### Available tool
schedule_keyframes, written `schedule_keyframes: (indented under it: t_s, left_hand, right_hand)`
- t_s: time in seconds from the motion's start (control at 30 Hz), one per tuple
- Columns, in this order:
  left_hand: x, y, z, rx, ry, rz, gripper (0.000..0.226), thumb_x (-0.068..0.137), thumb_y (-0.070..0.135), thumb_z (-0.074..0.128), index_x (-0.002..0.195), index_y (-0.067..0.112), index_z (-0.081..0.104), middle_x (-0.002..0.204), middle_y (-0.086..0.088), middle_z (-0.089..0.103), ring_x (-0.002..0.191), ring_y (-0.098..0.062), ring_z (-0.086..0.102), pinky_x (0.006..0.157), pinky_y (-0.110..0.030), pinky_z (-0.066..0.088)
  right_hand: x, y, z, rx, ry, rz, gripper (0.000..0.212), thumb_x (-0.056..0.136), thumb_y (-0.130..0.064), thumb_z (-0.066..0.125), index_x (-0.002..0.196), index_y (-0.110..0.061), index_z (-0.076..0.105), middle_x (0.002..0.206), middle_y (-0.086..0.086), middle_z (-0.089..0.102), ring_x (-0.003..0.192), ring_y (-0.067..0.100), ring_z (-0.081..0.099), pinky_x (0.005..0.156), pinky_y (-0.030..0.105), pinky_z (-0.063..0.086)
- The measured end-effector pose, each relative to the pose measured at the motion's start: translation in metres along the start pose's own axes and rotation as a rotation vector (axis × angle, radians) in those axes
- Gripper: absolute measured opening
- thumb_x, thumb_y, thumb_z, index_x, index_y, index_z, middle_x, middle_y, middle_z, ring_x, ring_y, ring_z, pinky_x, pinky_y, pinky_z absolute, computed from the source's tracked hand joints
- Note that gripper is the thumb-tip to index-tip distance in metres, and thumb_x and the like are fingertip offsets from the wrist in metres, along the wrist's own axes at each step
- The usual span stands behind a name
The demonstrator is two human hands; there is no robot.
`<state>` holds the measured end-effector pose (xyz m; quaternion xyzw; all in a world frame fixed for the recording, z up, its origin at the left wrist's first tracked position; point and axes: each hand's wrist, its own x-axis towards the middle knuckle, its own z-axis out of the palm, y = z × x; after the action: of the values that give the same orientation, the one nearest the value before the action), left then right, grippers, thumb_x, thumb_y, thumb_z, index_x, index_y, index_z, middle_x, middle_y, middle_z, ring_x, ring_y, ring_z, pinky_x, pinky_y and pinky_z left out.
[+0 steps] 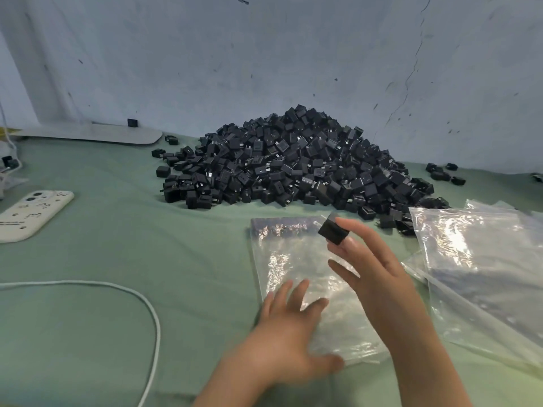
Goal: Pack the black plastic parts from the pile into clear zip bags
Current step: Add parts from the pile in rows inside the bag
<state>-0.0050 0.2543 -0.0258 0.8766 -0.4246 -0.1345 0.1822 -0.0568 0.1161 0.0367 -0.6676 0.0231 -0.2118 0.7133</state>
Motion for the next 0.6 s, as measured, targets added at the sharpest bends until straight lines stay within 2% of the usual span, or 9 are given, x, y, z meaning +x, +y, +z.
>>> schedule_keyframes:
  t_s: [0.07,0.17,0.27,0.33,0.43,0.47,0.53,0.6]
  left_hand:
    - [0.000,0.002,0.010,0.065,0.071,-0.018,0.062,0.092,0.052,0.043,0.146,0.032,0.020,0.159,0.006,-0.007,0.144,-0.017,-0.016,0.117,-0.041,-0.011]
    - [0.004,0.007,0.008,0.006,0.188,0.010,0.035,0.101,0.031,0.030,0.134,0.026,0.039,0.145,0.006,0.034,0.139,-0.015,0.020,0.117,-0.043,0.008]
    - [0.007,0.009,-0.002,-0.370,0.272,0.043,0.030,0.092,0.008,0.038,0.112,0.020,0.056,0.114,-0.004,0.061,0.113,-0.026,0.052,0.100,-0.042,0.038]
    - [0.005,0.009,-0.007,-0.534,0.306,0.067,0.025,0.089,0.003,0.040,0.107,0.010,0.057,0.105,-0.010,0.062,0.103,-0.030,0.054,0.091,-0.043,0.044]
    - [0.002,0.009,-0.011,-0.567,0.351,0.082,0.023,0.099,0.015,0.037,0.111,0.011,0.056,0.109,-0.007,0.062,0.100,-0.020,0.054,0.092,-0.032,0.042]
    - [0.001,0.009,-0.012,-0.570,0.364,0.088,0.025,0.100,0.017,0.036,0.114,0.013,0.056,0.113,-0.005,0.062,0.099,-0.013,0.053,0.090,-0.022,0.040]
    - [0.001,0.011,-0.013,-0.571,0.364,0.062,0.028,0.102,0.020,0.036,0.123,0.021,0.054,0.120,0.012,0.056,0.092,0.011,0.047,0.081,0.001,0.032]
    - [0.001,0.014,-0.015,-0.554,0.345,0.037,0.036,0.102,0.023,0.035,0.137,0.027,0.044,0.120,0.022,0.045,0.095,0.028,0.036,0.081,0.009,0.022]
  right_hand:
    - [-0.009,-0.002,-0.006,0.117,-0.133,0.053,0.033,0.072,-0.043,0.076,0.101,-0.028,0.071,0.119,0.007,0.067,0.112,0.024,0.063,0.094,0.036,0.053]
    - [-0.027,-0.001,-0.016,0.194,-0.296,0.117,0.042,0.066,-0.050,0.081,0.095,-0.020,0.072,0.117,0.021,0.066,0.108,0.033,0.064,0.095,0.039,0.052]
    - [-0.042,-0.002,-0.023,0.019,-0.314,0.118,0.023,0.079,-0.037,0.073,0.092,-0.018,0.073,0.110,0.015,0.070,0.106,0.029,0.066,0.090,0.031,0.052]
    - [-0.047,-0.004,-0.025,-0.130,-0.265,0.095,0.011,0.089,-0.024,0.064,0.089,-0.019,0.073,0.101,0.004,0.073,0.098,0.015,0.068,0.084,0.017,0.051]
    - [-0.050,-0.008,-0.022,-0.296,-0.215,0.092,0.017,0.080,-0.025,0.058,0.082,-0.018,0.073,0.090,-0.001,0.073,0.089,0.008,0.068,0.078,0.010,0.047]
    - [-0.050,-0.008,-0.021,-0.357,-0.208,0.089,0.018,0.079,-0.027,0.058,0.082,-0.018,0.073,0.089,-0.002,0.073,0.089,0.008,0.067,0.078,0.010,0.046]
    - [-0.050,-0.008,-0.020,-0.530,-0.205,0.099,0.014,0.085,-0.029,0.059,0.086,-0.024,0.073,0.092,-0.008,0.072,0.094,0.006,0.065,0.083,0.013,0.045]
    - [-0.049,-0.004,-0.021,-0.743,-0.236,0.135,0.015,0.091,-0.028,0.059,0.091,-0.038,0.071,0.097,-0.015,0.070,0.099,-0.001,0.061,0.089,0.019,0.044]
